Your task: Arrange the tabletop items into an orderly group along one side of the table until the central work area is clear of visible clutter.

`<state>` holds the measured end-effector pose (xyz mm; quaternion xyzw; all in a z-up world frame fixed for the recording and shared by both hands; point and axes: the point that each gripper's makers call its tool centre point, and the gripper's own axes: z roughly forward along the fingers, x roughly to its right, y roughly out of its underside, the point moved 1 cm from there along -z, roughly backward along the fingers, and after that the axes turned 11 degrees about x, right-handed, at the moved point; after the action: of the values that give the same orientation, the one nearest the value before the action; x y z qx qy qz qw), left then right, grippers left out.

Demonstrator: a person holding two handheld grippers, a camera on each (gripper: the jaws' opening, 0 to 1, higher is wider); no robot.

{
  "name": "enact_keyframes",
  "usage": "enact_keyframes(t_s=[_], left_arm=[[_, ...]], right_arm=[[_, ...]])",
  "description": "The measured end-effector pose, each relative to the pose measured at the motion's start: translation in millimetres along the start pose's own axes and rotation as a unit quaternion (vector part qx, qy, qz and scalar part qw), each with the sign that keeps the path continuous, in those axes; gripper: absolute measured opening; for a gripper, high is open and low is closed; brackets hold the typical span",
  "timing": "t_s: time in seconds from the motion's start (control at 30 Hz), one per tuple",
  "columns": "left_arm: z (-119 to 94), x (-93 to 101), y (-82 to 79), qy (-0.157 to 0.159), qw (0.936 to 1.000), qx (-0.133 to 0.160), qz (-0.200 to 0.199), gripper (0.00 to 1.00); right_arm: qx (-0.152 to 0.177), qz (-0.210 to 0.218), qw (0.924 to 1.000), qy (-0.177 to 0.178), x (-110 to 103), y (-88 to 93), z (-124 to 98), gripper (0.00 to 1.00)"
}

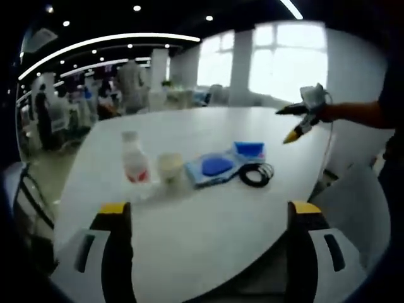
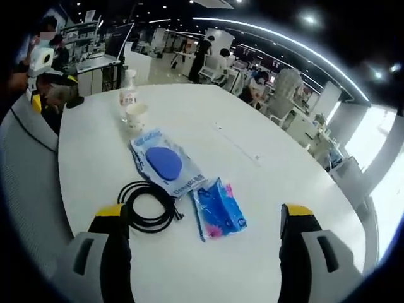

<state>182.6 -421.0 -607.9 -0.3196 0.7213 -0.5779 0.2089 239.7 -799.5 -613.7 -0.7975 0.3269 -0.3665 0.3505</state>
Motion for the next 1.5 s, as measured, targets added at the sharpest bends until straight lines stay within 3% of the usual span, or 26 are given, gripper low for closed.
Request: enact_keyframes(t_s=[0.1,0.17,0.4,0.73,0.97,1.17,1.5], left_arm=[[1.7,3.2,1.9,0.002,1.0,0.004,-0.001,1.0],[3.4,4.7,6.2,0.006,0.9997,-0.004,0.024,1.0],[4.4,4.9,15.6,0.012,0.9987,-0.021,0.045,1.0],[6.4,10.9,13.2,0.022,0.9996,-0.012,0.009,1.0],[7.4,10.1,17.7,0.021,0.999,-0.021,0.032,1.0],[7.0,6.6,18.4,0.01,0.9992,-0.021,0.032,1.0],[5.5,5.3,22.5,0.009,0.9984,-0.03,0.048,0.97]], right_arm=[[-0.012,-0.013,0.9998,-0.009,6.0,7.6,8.3,0.98],[-0.018,-0.024,0.9995,-0.008,12.2,11.7,13.7,0.95],[-0.033,-0.037,0.9987,-0.015,23.9,25.7,32.4,0.91],[-0.048,-0.049,0.9969,-0.039,31.0,43.5,52.6,0.84],[-0.049,-0.062,0.9957,-0.048,37.4,49.3,64.5,0.77],[-0.048,-0.064,0.9958,-0.045,46.6,54.3,74.4,0.63],[-0.067,-0.069,0.9934,-0.062,46.5,65.4,93.5,0.48]])
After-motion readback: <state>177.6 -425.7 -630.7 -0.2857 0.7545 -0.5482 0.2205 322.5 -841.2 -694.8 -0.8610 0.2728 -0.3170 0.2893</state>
